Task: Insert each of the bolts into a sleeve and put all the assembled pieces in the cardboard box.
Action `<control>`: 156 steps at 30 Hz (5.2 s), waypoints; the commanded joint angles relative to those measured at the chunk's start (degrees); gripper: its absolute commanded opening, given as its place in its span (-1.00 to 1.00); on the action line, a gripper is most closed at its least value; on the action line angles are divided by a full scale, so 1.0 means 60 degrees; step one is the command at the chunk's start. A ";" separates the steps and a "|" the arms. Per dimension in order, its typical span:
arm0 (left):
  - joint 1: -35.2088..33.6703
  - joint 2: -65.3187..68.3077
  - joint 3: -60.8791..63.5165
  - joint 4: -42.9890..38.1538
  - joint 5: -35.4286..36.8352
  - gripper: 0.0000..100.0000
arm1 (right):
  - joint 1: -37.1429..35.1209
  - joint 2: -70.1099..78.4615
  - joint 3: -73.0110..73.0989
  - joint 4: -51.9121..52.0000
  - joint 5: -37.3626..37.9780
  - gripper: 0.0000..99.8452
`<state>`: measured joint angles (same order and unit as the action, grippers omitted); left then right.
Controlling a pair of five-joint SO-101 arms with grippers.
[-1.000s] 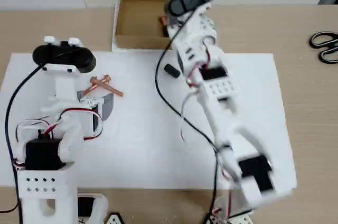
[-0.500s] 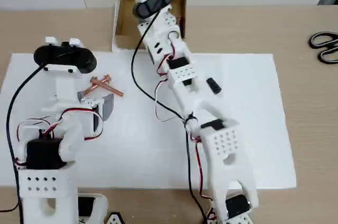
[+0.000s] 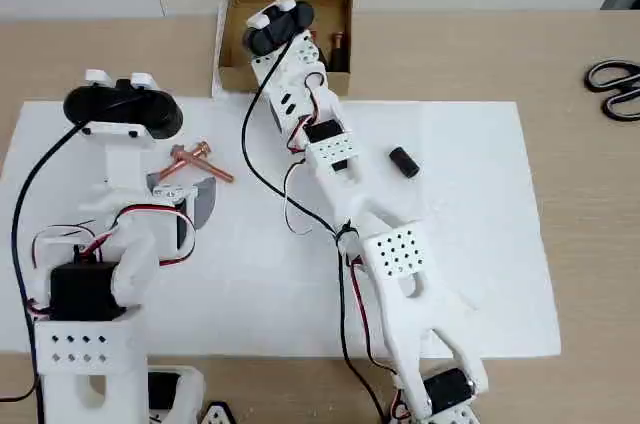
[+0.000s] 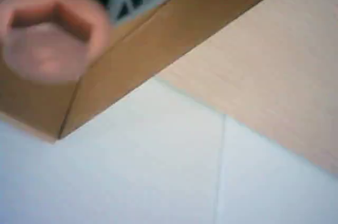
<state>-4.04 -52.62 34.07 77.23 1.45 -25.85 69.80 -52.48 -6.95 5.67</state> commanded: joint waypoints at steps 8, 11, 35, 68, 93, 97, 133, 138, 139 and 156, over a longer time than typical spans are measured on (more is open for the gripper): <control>-0.0059 -0.0073 -0.0022 0.0015 -0.0059 -0.54 | 0.0007 -0.0286 -0.0762 0.0374 0.0147 -0.58; -0.0059 -0.0103 -0.0022 0.0000 -0.0059 -0.54 | 0.0022 -0.0286 -0.1128 0.0418 0.0147 -0.58; -0.0059 -0.0132 -0.0095 0.0059 -0.0059 -0.54 | 0.2923 -0.2938 -0.7311 1.2491 0.0073 -0.58; -0.0059 -0.0132 -0.0081 0.0073 -0.0059 -0.54 | 0.3114 -0.6527 -0.1392 1.7341 0.0088 -0.58; -0.0044 -0.0132 -0.0095 0.0044 -0.0059 -0.54 | 0.2967 -0.6029 0.2667 1.6696 0.0967 -0.46; -0.0029 -0.0132 -0.0095 0.0044 -0.0059 -0.54 | 0.2952 -0.6000 0.2667 1.6330 0.1026 -0.47; -0.0044 -0.0132 -0.0051 0.0059 -0.0059 -0.54 | 0.2674 -0.4139 0.2667 1.4689 0.1040 -0.79; -0.0044 -0.0132 -0.0051 0.0059 -0.0059 -0.54 | 0.2689 -0.4198 0.2667 1.4718 0.1011 -0.95; -0.0044 -0.0132 -0.0066 0.0059 -0.0059 -0.54 | 0.2689 -0.4198 0.2667 1.4733 0.0982 -0.99; 0.0000 -0.0132 -0.0095 0.0059 -0.0059 -0.54 | 0.2894 -0.5897 0.1407 1.7165 0.0029 -0.99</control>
<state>-4.04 -52.62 34.07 77.23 1.45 -8.70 39.91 -41.76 95.12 8.04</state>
